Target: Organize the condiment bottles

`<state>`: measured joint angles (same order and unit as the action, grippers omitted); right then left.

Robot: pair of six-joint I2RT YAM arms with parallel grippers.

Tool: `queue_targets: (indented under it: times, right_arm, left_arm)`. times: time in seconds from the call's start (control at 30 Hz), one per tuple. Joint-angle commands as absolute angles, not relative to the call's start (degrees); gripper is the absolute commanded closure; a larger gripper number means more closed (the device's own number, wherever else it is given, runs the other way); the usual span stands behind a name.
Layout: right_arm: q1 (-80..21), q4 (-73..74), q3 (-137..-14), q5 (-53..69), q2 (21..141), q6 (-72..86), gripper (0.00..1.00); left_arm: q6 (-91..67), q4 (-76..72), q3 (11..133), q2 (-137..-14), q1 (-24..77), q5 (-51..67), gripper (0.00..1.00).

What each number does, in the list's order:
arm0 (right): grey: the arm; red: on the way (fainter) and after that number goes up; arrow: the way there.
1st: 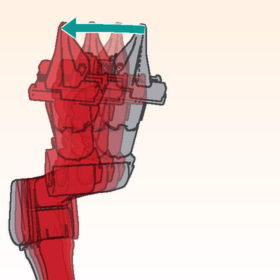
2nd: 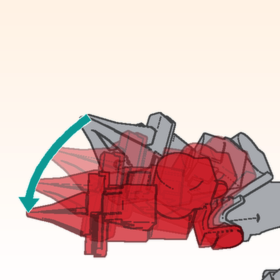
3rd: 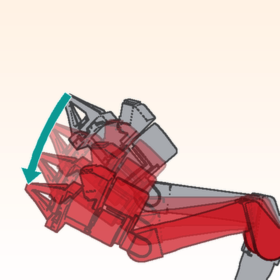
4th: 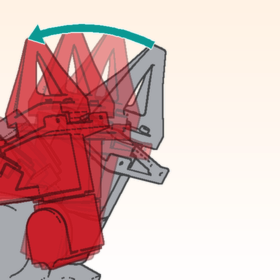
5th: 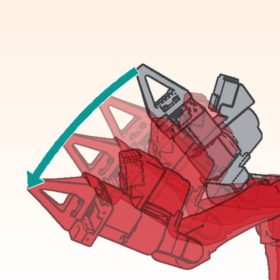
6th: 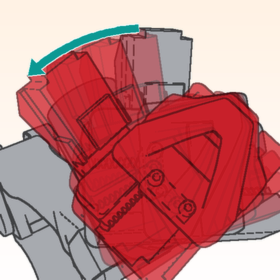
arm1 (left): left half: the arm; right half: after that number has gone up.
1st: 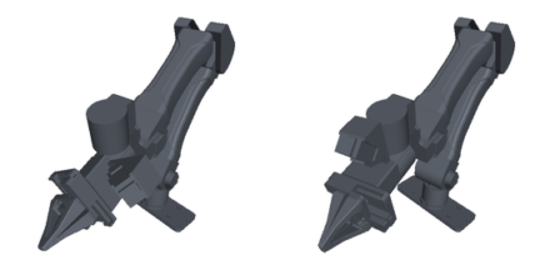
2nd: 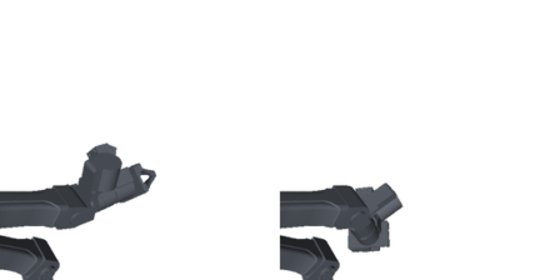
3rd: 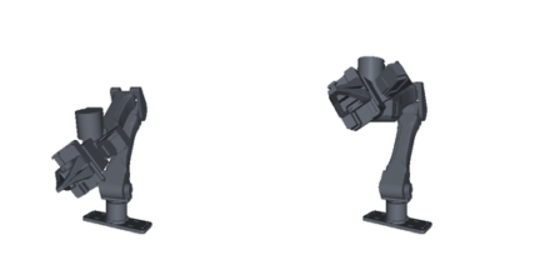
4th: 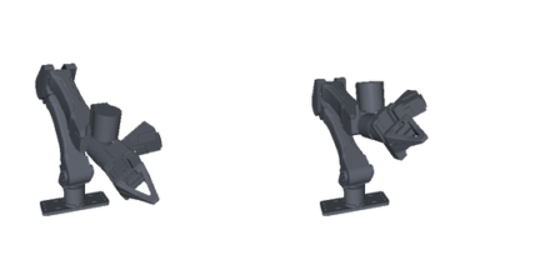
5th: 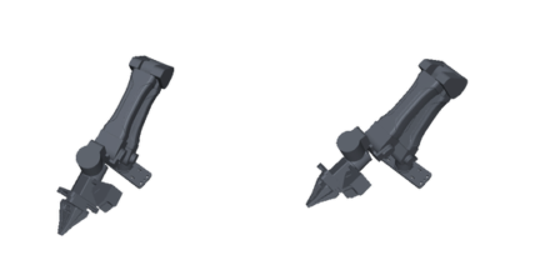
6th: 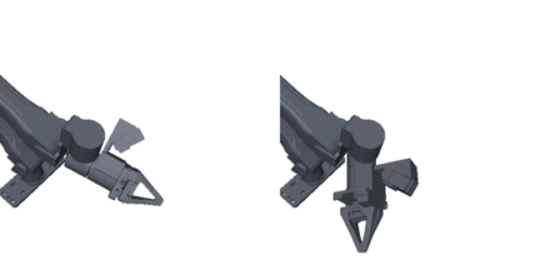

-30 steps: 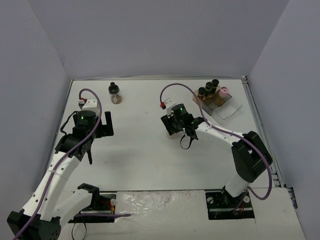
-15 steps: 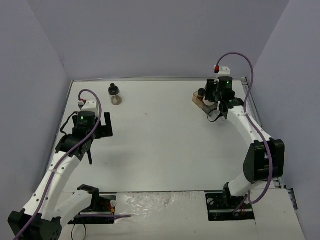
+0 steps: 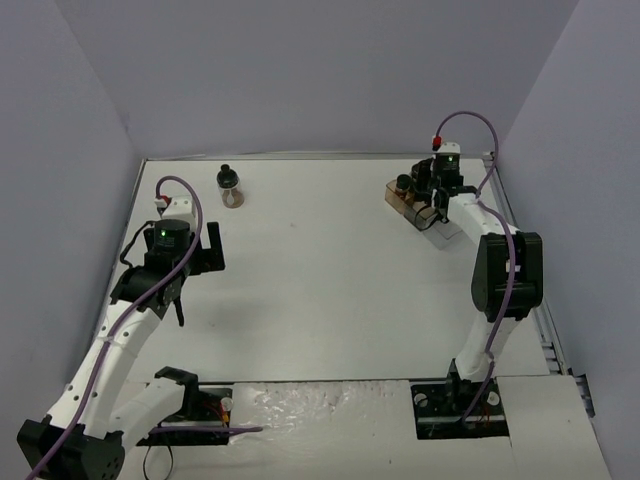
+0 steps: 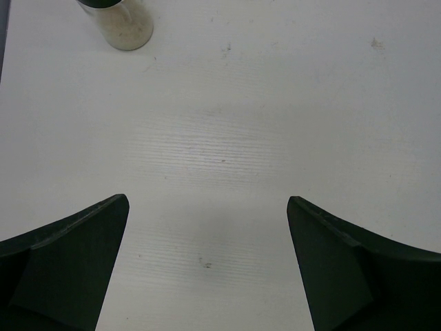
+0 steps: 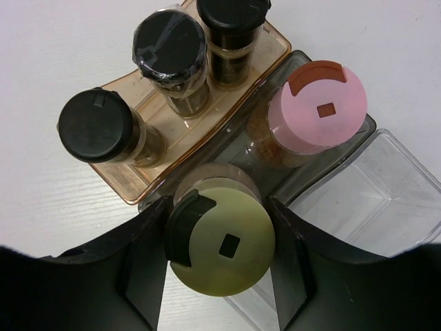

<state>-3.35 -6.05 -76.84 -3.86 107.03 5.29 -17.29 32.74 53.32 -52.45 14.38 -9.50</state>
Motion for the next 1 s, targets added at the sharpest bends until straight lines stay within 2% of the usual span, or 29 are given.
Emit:
queue_targets:
  times: [0.0, 0.1, 0.27, 0.4, 0.6, 0.8, 0.97]
  right_arm:
    - [-3.3, -10.9, -78.4, -4.7, 104.3, 6.6, 1.0]
    - [-3.3, -11.1, -78.0, -4.3, 105.3, 6.4, 0.94]
    - [-3.3, -10.9, -78.4, -4.2, 107.7, 6.6, 0.72]
    - [-3.3, -10.7, -78.5, -3.8, 108.7, 7.2, 0.59]
    - [-3.3, -9.9, -78.1, -2.4, 107.2, 7.6, 0.34]
    - [-3.3, -8.7, -74.9, -1.3, 98.2, 8.2, 0.15]
    - [-3.8, -9.4, -68.2, 3.8, 84.6, 11.7, 0.01]
  left_arm:
    - [-16.8, 30.4, 56.0, -52.4, 13.9, -9.9, 0.03]
    - [-16.8, 30.3, 56.0, -52.5, 13.9, -9.6, 0.03]
    - [-16.8, 30.5, 56.0, -53.1, 13.7, -9.8, 0.03]
    - [-17.1, 30.4, 56.0, -53.7, 13.2, -9.5, 0.03]
    - [-18.1, 30.1, 56.1, -54.6, 12.3, -9.0, 0.03]
    - [-22.5, 29.8, 59.4, -58.0, 10.6, -10.2, 0.03]
    - [-24.7, 28.2, 63.8, -62.9, 7.5, -13.6, 0.03]
